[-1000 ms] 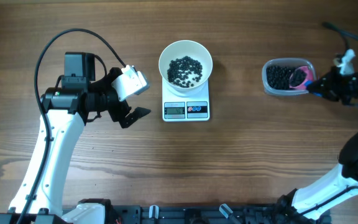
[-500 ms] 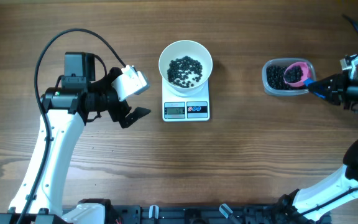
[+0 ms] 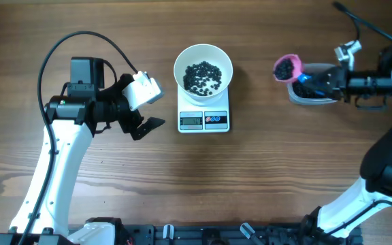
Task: Scoop item into bowl and weigh 150g on scale
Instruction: 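Scoop beans with the right gripper and lift the scoop out, then move the scoop over the white bowl and pour the beans in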
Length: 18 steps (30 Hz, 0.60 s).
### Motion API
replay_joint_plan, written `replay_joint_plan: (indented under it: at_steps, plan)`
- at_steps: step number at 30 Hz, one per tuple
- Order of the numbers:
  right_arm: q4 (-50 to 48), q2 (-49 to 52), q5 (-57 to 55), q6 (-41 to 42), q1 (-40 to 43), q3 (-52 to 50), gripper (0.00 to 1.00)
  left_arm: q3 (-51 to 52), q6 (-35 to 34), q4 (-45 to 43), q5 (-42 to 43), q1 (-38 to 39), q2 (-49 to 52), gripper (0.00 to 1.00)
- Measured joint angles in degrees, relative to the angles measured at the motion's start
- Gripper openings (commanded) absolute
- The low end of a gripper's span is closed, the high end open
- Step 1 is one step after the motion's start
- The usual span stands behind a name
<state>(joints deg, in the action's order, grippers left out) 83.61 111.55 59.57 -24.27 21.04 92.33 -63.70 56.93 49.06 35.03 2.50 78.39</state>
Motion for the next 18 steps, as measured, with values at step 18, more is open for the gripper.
replay_joint_plan:
  at_steps: [18]
  plan:
    - [-16.68, 0.00, -16.02, 22.80, -30.08, 12.22, 0.04, 0.00, 0.00, -0.02, 0.00, 0.00, 0.00, 1.00]
